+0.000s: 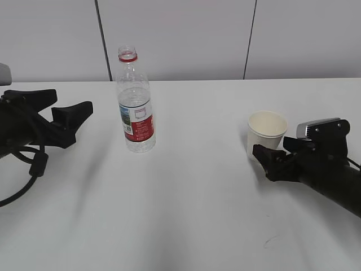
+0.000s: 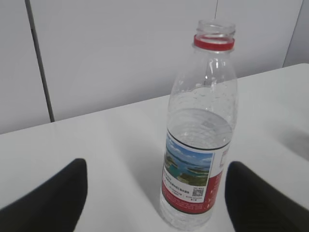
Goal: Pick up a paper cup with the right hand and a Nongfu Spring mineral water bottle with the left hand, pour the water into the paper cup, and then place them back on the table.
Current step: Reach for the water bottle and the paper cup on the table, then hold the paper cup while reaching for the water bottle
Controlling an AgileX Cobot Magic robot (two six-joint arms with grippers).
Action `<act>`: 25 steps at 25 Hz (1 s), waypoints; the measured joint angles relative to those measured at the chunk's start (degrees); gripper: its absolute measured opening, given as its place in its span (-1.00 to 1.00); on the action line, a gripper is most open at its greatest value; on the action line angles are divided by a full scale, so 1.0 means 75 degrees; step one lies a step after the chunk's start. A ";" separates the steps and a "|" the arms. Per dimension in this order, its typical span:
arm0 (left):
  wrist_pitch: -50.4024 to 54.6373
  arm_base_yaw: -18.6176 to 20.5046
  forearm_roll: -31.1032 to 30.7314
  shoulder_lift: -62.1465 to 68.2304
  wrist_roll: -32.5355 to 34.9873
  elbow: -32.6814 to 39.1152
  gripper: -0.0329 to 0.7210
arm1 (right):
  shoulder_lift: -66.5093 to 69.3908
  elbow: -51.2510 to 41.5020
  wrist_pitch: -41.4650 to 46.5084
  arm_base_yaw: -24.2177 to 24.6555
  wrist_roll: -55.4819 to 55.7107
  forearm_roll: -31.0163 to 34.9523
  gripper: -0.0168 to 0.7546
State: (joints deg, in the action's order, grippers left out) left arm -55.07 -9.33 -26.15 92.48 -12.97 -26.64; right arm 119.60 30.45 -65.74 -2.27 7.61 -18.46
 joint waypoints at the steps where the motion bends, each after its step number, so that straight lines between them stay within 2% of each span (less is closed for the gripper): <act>1: 0.0000 0.0000 0.0000 0.0000 0.0000 0.0000 0.48 | 0.0040 0.0082 0.0000 0.0000 0.0000 -0.0045 0.68; 20: 0.0000 0.0000 -0.0002 0.0000 0.0000 0.0000 0.48 | 0.0948 0.1364 -0.0009 0.0000 -0.0003 -0.0290 0.68; 25: 0.0000 0.0000 -0.0030 0.0000 0.0000 0.0000 0.48 | 0.0969 0.1364 -0.0009 0.0000 -0.0016 -0.0409 0.46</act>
State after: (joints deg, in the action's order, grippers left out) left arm -55.07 -9.33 -26.38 92.48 -12.97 -26.64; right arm 126.87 40.68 -65.81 -2.27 7.49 -21.53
